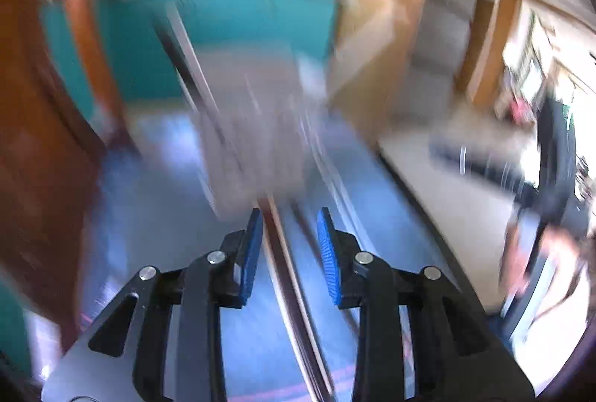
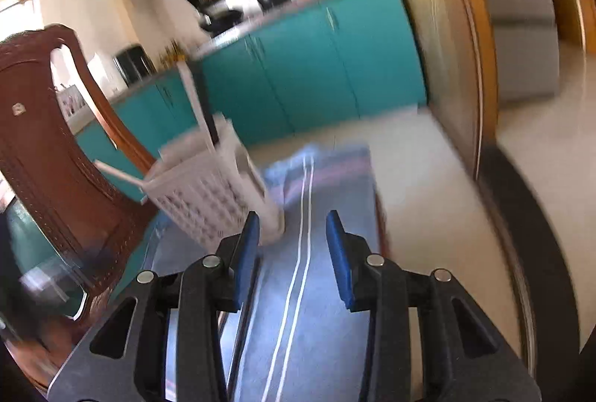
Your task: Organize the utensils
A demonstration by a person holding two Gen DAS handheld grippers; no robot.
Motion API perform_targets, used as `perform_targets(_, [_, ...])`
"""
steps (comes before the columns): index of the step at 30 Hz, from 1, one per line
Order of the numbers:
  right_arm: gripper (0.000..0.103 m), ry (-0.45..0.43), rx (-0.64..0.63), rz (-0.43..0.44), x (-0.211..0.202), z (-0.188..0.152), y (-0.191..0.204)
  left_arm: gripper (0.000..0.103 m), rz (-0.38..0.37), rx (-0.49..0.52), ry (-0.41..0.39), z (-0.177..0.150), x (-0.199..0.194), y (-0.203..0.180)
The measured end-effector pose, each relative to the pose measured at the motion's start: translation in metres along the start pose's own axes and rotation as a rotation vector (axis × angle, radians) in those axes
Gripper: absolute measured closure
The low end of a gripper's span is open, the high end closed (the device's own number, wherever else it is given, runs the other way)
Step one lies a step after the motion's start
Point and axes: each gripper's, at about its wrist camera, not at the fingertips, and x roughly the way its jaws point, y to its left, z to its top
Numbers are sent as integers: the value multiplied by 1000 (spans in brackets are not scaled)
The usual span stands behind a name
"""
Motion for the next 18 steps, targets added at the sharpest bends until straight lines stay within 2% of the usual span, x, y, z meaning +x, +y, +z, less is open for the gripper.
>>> perform_targets(4, [66, 69, 23, -25, 20, -4, 1, 72, 49, 31, 174, -29, 61, -9])
perform_targets(6, [66, 90, 17, -28, 27, -8, 4, 69, 123, 57, 172, -37, 72, -11])
perform_targets(7, [66, 104, 12, -26, 31, -9, 6, 70, 122, 52, 159, -37, 71, -10])
perform_targets(8, [66, 116, 6, -24, 35, -12, 8, 70, 117, 18, 161, -38, 70, -6])
perform_targets(10, [66, 140, -10, -24, 39, -17, 12, 79, 126, -47, 156, -39, 66, 1])
perform_targets(14, [66, 177, -34, -21, 49, -22, 21, 80, 118, -169, 157, -46, 54, 13])
perform_targets(16, [66, 187, -50, -18, 51, -24, 26, 86, 52, -306, 154, -52, 40, 25])
perform_targets(18, [66, 199, -75, -20, 54, -27, 31, 95, -22, -388, 139, -57, 26, 30])
